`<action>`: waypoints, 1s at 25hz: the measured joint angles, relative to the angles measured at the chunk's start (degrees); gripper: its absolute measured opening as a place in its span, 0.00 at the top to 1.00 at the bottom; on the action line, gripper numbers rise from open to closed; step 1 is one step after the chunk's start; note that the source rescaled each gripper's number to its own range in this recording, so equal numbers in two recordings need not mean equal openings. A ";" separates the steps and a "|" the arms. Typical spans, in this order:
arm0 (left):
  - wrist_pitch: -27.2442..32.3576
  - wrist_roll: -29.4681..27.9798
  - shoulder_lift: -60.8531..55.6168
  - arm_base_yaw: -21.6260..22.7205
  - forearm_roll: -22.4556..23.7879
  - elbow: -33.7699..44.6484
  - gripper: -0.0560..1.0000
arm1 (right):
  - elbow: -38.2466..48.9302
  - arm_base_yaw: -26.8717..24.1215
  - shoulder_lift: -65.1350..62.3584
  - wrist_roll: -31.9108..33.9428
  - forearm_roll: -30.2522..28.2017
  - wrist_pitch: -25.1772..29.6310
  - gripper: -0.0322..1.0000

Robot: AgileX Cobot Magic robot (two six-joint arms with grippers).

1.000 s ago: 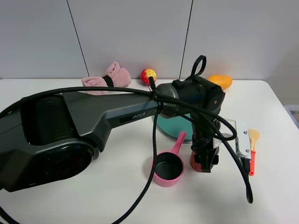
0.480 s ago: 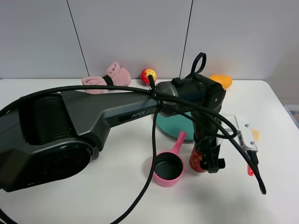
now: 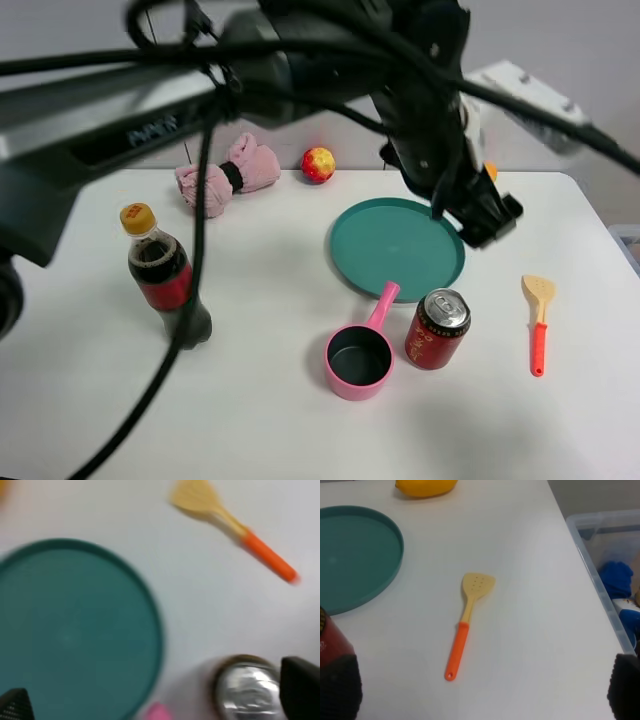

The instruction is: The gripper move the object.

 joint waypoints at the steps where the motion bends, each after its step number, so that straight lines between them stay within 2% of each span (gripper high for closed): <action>1: -0.15 -1.45 -1.27 1.47 1.89 0.00 0.02 | 0.00 0.00 0.00 0.00 0.00 0.00 0.00; 4: -0.77 -3.35 -4.72 6.55 5.73 0.00 0.02 | 0.00 0.00 0.00 0.00 0.00 0.00 0.00; 6: -1.13 -3.75 -6.57 10.91 6.66 0.00 0.02 | 0.00 0.00 0.00 0.00 0.00 0.00 0.00; 19: -0.51 -3.41 -10.25 41.42 7.48 0.00 0.02 | 0.00 0.00 0.00 0.00 0.00 0.00 0.00; 25: 2.50 0.48 -12.66 50.10 7.48 0.92 0.02 | 0.00 0.00 0.00 0.00 0.00 0.00 0.00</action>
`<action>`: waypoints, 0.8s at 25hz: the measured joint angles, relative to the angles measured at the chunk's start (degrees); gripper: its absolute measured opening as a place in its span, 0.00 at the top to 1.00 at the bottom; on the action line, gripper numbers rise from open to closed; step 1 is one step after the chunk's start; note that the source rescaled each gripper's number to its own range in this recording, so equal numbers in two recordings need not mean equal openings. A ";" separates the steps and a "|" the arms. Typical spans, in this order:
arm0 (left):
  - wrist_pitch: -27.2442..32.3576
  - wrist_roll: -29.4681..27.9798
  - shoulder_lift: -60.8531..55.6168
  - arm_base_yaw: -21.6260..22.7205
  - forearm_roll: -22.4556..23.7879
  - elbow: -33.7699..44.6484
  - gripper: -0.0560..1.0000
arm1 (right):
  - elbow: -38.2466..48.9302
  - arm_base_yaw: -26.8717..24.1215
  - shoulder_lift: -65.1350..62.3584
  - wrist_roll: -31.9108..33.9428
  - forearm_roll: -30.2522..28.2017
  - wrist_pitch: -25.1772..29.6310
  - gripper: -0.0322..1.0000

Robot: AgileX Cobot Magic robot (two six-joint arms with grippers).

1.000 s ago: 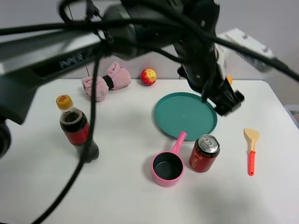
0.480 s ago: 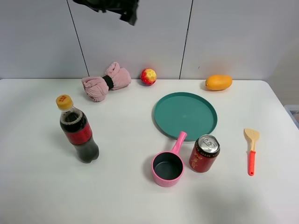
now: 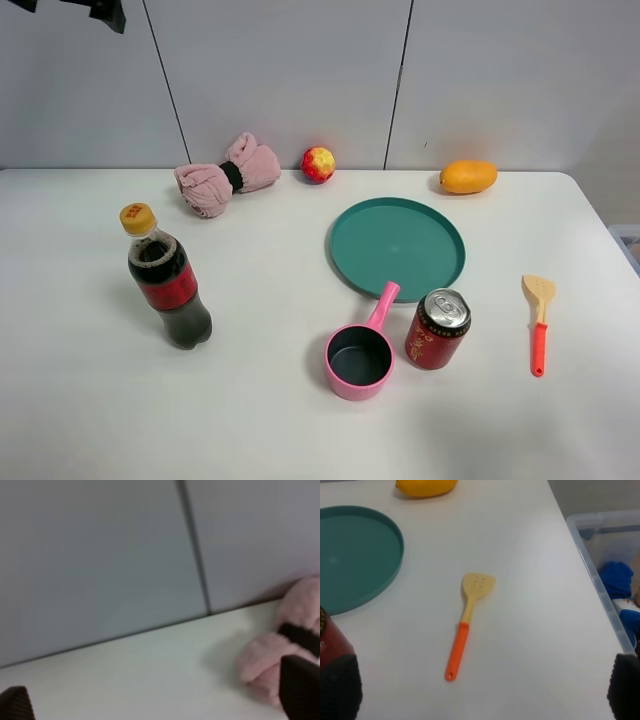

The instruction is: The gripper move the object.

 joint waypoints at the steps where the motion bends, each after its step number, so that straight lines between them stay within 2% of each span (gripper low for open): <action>1: 0.00 0.27 -1.43 1.13 -0.13 1.33 0.02 | 0.00 0.00 0.00 0.00 0.00 0.00 0.00; 7: -3.31 0.76 -14.10 8.18 -0.81 14.58 0.02 | 0.00 0.00 0.00 0.00 0.00 0.00 0.00; 10: -5.75 0.78 -22.62 10.90 -3.15 23.86 0.02 | 0.00 0.00 0.00 0.00 0.00 0.00 0.00; 20: -7.85 0.78 -57.73 11.70 -7.25 52.72 0.02 | 0.00 0.00 0.00 0.00 0.00 0.00 0.00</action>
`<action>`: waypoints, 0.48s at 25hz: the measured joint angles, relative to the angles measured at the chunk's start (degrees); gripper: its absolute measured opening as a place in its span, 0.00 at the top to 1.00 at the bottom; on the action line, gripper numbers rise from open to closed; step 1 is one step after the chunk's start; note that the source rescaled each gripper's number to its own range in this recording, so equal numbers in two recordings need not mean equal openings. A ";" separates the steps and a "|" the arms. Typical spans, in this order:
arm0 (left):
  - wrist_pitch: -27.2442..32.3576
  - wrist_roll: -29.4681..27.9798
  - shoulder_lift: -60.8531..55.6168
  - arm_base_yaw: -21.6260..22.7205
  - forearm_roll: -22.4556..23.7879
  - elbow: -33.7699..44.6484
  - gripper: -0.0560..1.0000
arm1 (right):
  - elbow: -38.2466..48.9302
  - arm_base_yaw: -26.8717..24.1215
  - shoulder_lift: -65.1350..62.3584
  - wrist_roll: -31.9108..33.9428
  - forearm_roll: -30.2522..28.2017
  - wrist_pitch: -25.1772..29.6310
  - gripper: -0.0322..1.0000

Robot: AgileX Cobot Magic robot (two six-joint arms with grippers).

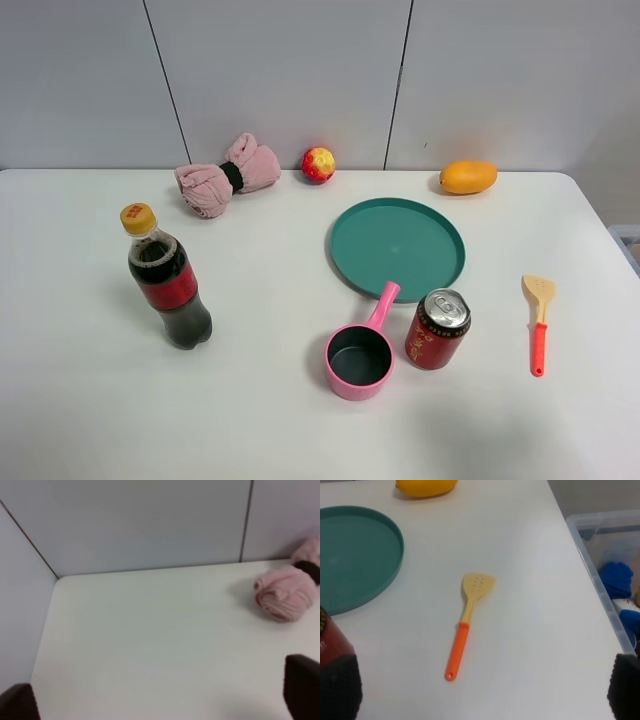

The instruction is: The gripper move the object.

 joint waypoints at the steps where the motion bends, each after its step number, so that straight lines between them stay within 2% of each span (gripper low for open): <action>1: -0.31 0.00 -3.69 0.00 -0.74 2.24 0.02 | 0.00 0.00 0.00 0.00 0.00 0.00 0.00; 7: -3.17 0.00 -23.55 0.00 -5.52 15.99 0.02 | 0.00 0.00 0.00 0.00 0.00 0.00 0.00; 12: -2.34 0.00 -37.59 0.00 -7.83 24.26 0.02 | 0.00 0.00 0.00 0.00 0.00 0.00 0.00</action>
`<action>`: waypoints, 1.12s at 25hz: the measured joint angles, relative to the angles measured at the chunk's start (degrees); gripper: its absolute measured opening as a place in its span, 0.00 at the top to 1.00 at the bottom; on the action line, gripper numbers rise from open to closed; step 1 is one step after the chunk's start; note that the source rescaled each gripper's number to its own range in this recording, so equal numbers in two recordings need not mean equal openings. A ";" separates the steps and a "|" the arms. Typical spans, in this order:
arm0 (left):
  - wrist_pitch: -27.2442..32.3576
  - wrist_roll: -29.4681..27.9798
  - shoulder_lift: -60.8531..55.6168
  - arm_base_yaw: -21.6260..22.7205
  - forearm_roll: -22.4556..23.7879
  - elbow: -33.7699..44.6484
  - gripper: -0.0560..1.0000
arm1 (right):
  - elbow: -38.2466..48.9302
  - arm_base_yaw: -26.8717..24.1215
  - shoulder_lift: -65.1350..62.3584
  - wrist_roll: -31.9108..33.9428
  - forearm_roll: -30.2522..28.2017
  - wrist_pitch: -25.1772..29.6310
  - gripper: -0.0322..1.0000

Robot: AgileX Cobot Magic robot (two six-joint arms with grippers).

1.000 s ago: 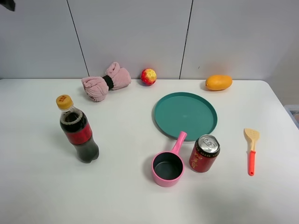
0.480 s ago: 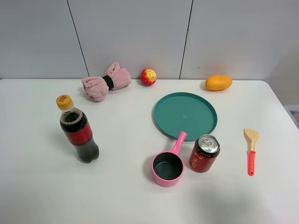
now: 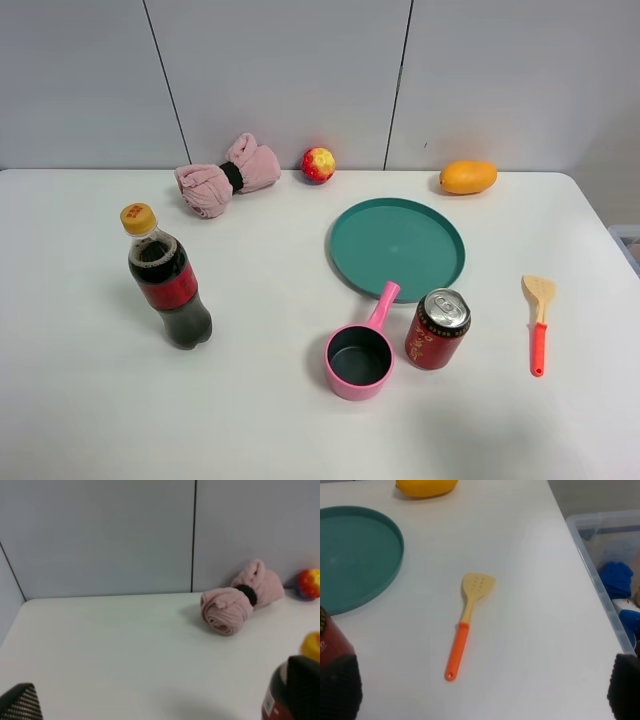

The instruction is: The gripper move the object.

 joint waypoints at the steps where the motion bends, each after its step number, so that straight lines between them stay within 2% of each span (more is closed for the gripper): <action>1: 0.56 0.00 -2.45 0.00 -0.25 1.32 0.02 | 0.00 0.00 0.00 0.00 0.00 0.00 0.00; 7: 5.44 0.00 -12.44 0.00 -0.26 6.70 0.02 | 0.00 0.00 0.00 0.00 0.00 0.00 0.00; 11: 9.35 0.00 -13.75 0.00 -0.13 8.93 0.02 | 0.00 0.00 0.00 0.00 0.00 0.00 0.00; 16: 13.28 0.00 -13.75 0.00 3.41 9.90 0.02 | 0.00 0.00 0.00 0.00 0.00 0.00 0.00; 28: 13.03 -0.23 -13.84 0.00 3.71 12.48 0.02 | 0.00 0.00 0.00 0.00 0.00 0.00 0.00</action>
